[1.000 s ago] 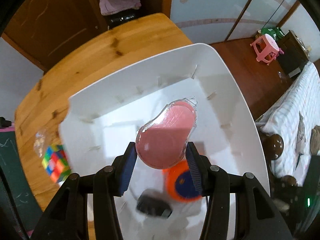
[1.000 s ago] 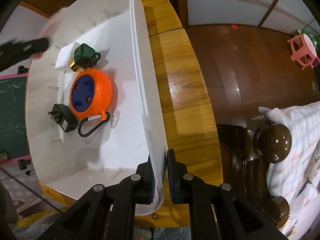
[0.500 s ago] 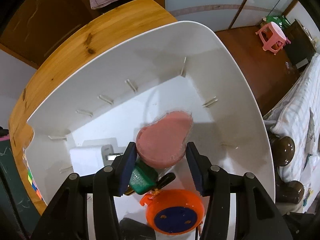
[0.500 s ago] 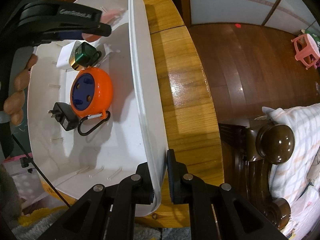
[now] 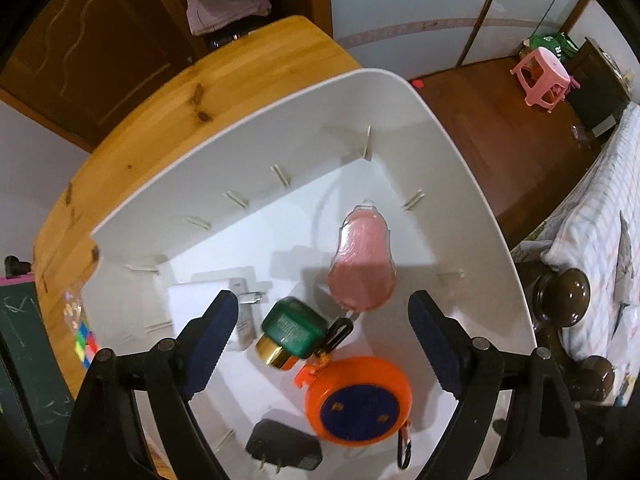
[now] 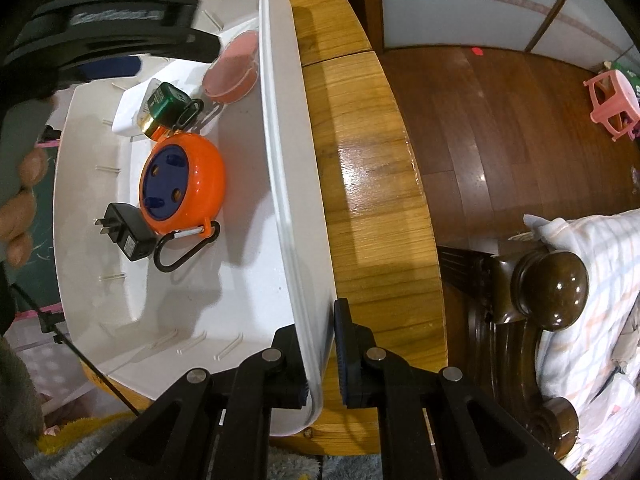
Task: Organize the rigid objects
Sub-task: 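Open the left gripper to drop the pink case into the tray, then withdraw the left tool back above the table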
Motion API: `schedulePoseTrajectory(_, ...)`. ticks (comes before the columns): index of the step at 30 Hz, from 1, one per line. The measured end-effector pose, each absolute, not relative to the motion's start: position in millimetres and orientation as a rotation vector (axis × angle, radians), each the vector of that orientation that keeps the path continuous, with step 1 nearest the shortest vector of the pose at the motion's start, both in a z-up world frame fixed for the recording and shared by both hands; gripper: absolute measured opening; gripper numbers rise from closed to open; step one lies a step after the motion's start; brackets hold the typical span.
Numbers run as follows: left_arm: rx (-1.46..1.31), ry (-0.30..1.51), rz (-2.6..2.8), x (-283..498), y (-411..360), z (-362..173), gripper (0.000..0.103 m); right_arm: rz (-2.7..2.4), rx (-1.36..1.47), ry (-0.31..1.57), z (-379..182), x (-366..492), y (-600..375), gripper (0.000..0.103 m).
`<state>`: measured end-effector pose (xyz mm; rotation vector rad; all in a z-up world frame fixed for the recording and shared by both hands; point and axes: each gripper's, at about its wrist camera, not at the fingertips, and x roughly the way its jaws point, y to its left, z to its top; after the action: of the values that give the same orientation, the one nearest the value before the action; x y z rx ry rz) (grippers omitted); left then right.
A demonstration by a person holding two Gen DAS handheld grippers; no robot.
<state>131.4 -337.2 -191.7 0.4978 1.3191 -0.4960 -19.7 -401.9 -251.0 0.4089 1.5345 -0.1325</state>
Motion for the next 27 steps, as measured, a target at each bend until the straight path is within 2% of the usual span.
schedulePoseTrajectory(13,0.485,1.256,-0.480,109,-303,-154,0.089,-0.155,0.454,1.528,-253,-21,-407,0.010)
schedulePoseTrajectory(27,0.344,1.233,-0.316,97,-193,-117,0.089,-0.191,0.427,1.518,-247,-23,-401,0.010)
